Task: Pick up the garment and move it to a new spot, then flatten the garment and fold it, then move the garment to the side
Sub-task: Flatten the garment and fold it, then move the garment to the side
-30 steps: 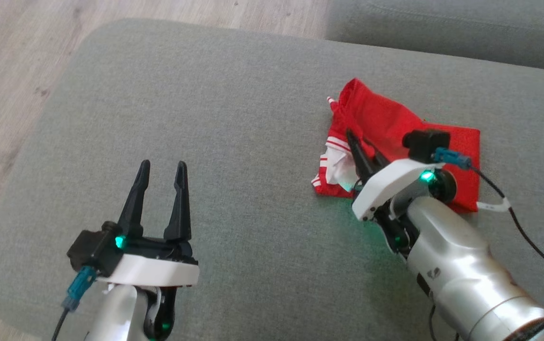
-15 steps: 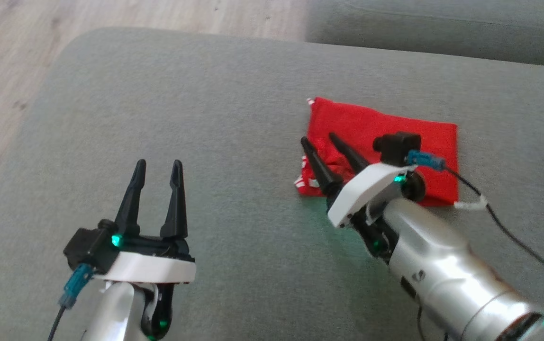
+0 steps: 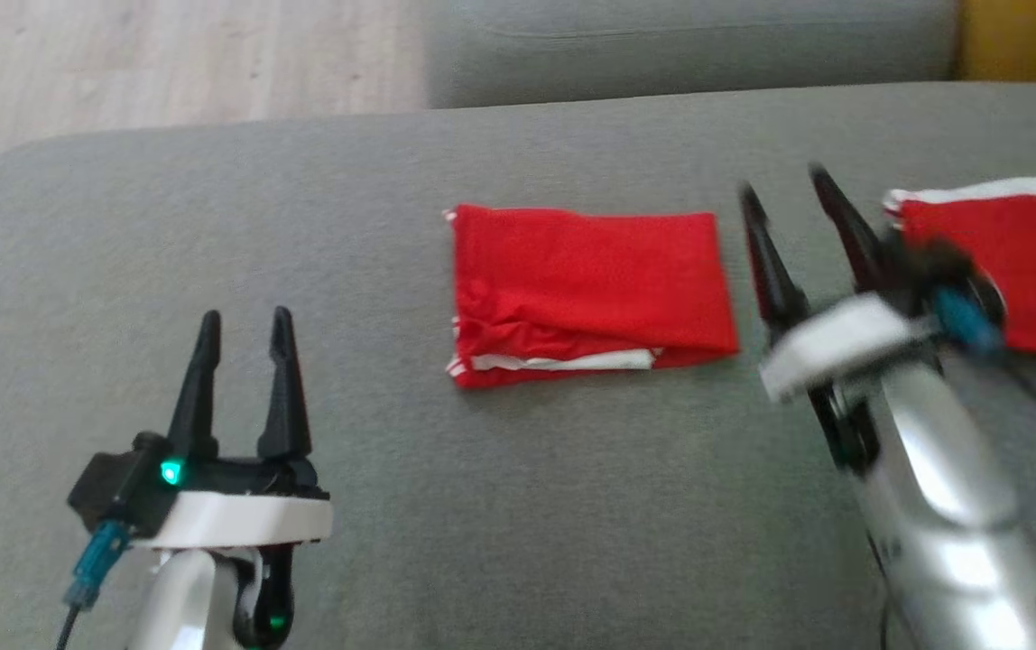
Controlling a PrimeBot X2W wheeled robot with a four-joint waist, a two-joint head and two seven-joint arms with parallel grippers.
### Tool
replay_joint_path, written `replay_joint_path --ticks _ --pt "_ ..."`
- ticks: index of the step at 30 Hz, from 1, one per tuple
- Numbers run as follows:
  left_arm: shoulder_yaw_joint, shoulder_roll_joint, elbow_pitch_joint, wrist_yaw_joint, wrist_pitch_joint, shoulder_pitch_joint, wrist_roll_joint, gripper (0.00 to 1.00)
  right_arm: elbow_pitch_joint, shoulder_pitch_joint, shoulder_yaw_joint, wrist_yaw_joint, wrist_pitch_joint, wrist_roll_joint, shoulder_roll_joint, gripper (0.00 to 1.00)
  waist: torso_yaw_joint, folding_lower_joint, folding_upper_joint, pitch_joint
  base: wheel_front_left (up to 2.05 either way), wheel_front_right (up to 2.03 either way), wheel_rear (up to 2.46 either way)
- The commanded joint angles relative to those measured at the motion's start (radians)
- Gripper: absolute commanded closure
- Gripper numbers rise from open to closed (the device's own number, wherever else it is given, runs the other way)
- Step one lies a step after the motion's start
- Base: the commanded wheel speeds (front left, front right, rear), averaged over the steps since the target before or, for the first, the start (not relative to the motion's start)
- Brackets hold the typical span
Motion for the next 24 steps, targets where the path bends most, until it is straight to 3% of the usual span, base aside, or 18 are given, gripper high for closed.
replay_joint_path --ticks 1,5,11,20,24 --pt "0.047 0.006 -0.039 0.002 -0.005 -0.019 0.010 0.00 -0.079 0.052 -0.039 -0.001 -0.008 -0.052 0.028 0.00 -0.044 0.0000 -0.0001 -0.008 0.00 0.00 0.00" --pt "0.067 0.005 -0.042 0.002 -0.005 0.000 0.020 0.00 -0.217 0.197 -0.170 -0.001 -0.008 -0.142 0.048 0.00 -0.085 0.0000 -0.0001 -0.009 0.00 0.00 0.00" --pt "0.062 0.004 -0.031 0.002 -0.005 0.009 0.024 0.00 -0.300 0.294 -0.170 -0.001 -0.008 -0.096 0.050 0.00 -0.105 0.0000 -0.0001 0.004 0.00 0.00 0.00" --pt "0.045 0.003 -0.024 0.002 -0.005 -0.012 0.020 0.00 -0.312 0.284 -0.176 -0.001 -0.008 -0.091 0.050 0.00 -0.092 0.0000 -0.0001 0.026 0.00 0.00 0.00" --pt "0.015 0.003 -0.021 0.002 -0.005 -0.040 0.017 0.00 -0.250 0.228 -0.173 -0.001 -0.005 -0.091 0.050 0.00 -0.058 0.0000 -0.0001 0.061 0.00 0.00 0.00"
